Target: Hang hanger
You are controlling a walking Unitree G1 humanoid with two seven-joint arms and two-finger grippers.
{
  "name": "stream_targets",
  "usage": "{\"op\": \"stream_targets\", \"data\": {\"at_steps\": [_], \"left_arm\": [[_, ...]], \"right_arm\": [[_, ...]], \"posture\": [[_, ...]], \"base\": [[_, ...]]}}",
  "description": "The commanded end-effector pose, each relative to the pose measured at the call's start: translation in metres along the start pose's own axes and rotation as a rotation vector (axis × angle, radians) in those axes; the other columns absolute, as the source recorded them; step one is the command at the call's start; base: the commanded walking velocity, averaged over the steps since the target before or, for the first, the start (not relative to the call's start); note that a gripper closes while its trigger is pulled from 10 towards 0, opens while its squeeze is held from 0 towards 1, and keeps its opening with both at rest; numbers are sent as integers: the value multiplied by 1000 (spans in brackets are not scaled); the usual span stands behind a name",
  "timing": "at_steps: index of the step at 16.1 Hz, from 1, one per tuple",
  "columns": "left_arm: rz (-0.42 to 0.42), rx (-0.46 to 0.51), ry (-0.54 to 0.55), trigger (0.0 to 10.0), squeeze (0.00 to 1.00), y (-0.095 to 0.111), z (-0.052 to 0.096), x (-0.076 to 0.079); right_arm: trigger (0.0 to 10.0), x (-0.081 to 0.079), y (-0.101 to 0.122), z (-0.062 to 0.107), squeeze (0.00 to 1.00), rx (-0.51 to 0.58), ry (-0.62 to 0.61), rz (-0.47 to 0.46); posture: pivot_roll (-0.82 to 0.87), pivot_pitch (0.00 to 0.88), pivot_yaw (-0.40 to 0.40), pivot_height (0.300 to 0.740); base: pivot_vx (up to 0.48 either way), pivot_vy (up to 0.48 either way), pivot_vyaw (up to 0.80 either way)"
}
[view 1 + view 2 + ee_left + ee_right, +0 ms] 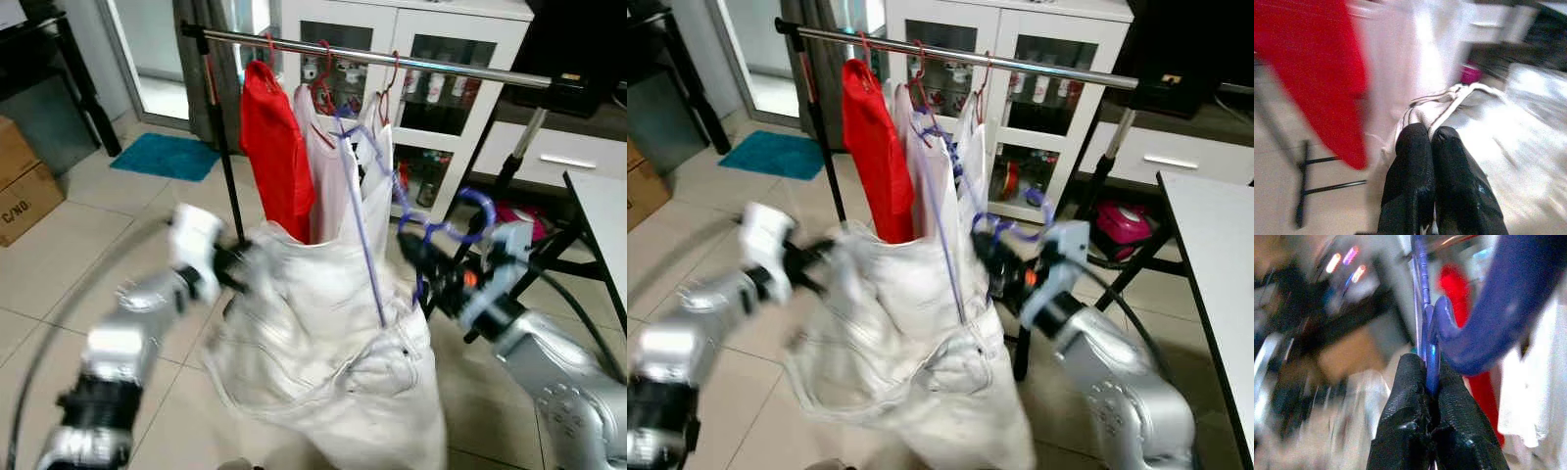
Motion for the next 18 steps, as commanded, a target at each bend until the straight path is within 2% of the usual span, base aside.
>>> {"op": "stream_targets", "data": {"at_steps": [1, 2, 3, 4, 5, 6, 7, 8, 9, 10, 11, 12, 13, 14, 15, 16, 18], "left_arm": [[-36, 59, -89, 0, 0, 17, -7, 19], [-21, 89, -137, 0, 0, 22, -10, 32], [-22, 97, -171, 0, 0, 24, -11, 40], [-22, 93, -173, 0, 0, 24, -11, 42], [-21, 94, -169, 0, 0, 24, -9, 42], [37, 159, -153, 0, 0, 38, -4, 36], [98, 241, -157, 0, 0, 54, 1, 32], [115, 268, -162, 0, 0, 60, 3, 31], [187, 376, -194, 0, 0, 83, 10, 30], [236, 456, -191, 0, 0, 101, 17, 26], [240, 457, -182, 0, 0, 101, 18, 24], [217, 405, -164, 0, 0, 93, 16, 24], [160, 292, -144, 0, 0, 73, 12, 25], [126, 182, -89, 0, 0, 51, 10, 23], [112, 116, -4, 4706, 0, 36, 12, 14], [125, 109, 66, 10000, 0, 29, 15, 8], [158, 96, 208, 10000, 0, 17, 22, 3]], "right_arm": [[0, 7, 8, -3, 0, 87, -84, -70], [0, 20, 4, -3, 0, 124, -204, -125], [0, 24, 2, -3, 0, 128, -244, -85], [0, 23, 3, -2, 0, 154, -242, -101], [0, 19, 9, -3, 0, 227, -220, -211], [0, 19, 7, -3, 0, 171, -229, -78], [0, 20, -2, -3, 0, 59, -236, 137], [0, 21, -6, -3, 0, 28, -241, 192], [0, 22, -6, -3, 0, 64, -242, 131], [0, 14, 0, -4, 0, 149, -198, 2], [0, 11, 2, -4, 0, 170, -183, -27], [0, 10, 5, -4, 0, 197, -176, -53], [0, 11, 6, -3, 0, 202, -189, -43], [0, 15, 2, -2, 0, 165, -227, 36], [10000, 22, -7, -1, 0, 89, -287, 49], [10000, 22, -13, 2, 0, 42, -296, 91], [10000, 27, -21, 11, 0, 35, -386, 110]], "posture": [[-128, 0, 36, 740], [-128, 0, 36, 740], [-127, 0, 37, 740], [-126, 0, 36, 740], [-127, 0, 35, 740], [-126, 0, 34, 740], [-126, 0, 34, 740], [-126, 0, 34, 740], [-115, 0, 28, 740], [-110, 0, 28, 740], [-110, 0, 28, 740], [-109, 0, 30, 740], [-111, 0, 31, 740], [-113, 0, 38, 740], [-116, 0, 42, 740], [-118, 0, 42, 740], [-119, 0, 39, 740]], "base": [[0, 0, 0], [0, 0, 0], [0, 0, 0], [0, 0, 0], [0, 0, 0], [0, 0, 0], [0, 0, 0], [0, 0, 0], [0, 0, 0], [0, 0, 0], [0, 0, 0], [0, 0, 0], [0, 0, 0], [0, 0, 0], [0, 0, 0], [0, 0, 0], [0, 0, -313]]}}
Point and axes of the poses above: a point about 5 cm out from each wrist's last joint towards the gripper, its own z axis pointing back from the gripper into the wrist, its own y axis along the axis of the wrist's last joint, x = y × z, the point moved 3 cm from there along -z, pointing out of the wrist towards the gripper, and after that the axes turned 7 degrees about -z, right-handed, at the moved point
